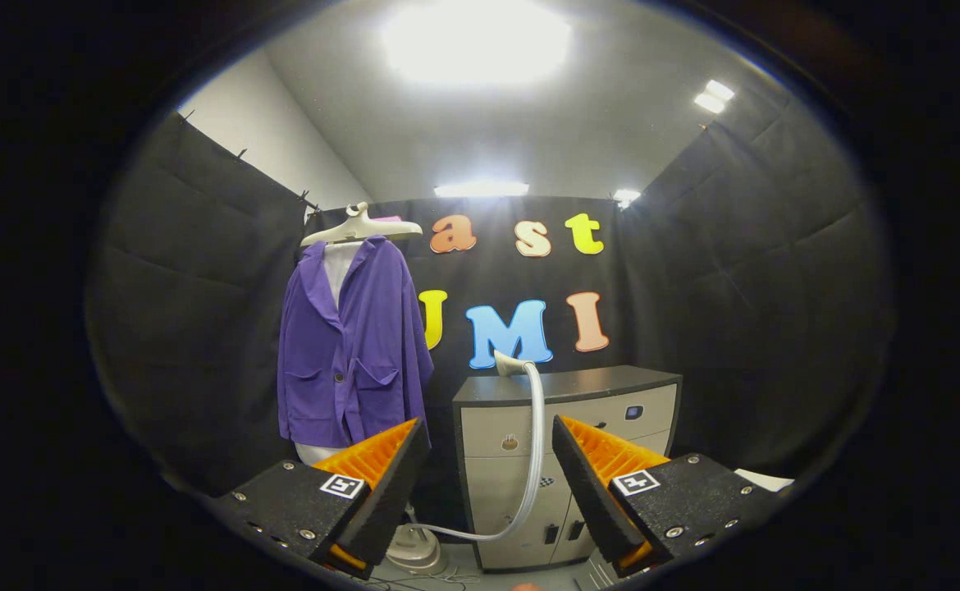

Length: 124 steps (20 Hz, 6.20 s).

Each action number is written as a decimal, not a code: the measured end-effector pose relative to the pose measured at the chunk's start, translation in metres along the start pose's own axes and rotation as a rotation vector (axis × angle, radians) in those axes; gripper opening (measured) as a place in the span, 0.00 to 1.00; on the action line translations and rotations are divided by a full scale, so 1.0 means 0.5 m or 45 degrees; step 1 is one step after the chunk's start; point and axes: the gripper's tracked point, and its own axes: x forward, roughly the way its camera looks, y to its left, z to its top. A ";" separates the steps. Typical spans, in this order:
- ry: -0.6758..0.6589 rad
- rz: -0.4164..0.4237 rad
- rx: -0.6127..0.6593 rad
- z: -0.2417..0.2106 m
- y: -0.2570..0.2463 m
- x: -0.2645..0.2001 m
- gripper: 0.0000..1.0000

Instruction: Iron the clothes twice with a garment steamer, once on the left side and once on the right side.

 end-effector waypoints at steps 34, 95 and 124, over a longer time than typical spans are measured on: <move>-0.007 0.085 0.018 0.174 -0.045 0.296 0.93; 1.191 0.500 1.106 -0.239 -0.128 1.141 0.38; 0.710 0.394 0.565 -0.099 -0.039 0.421 0.37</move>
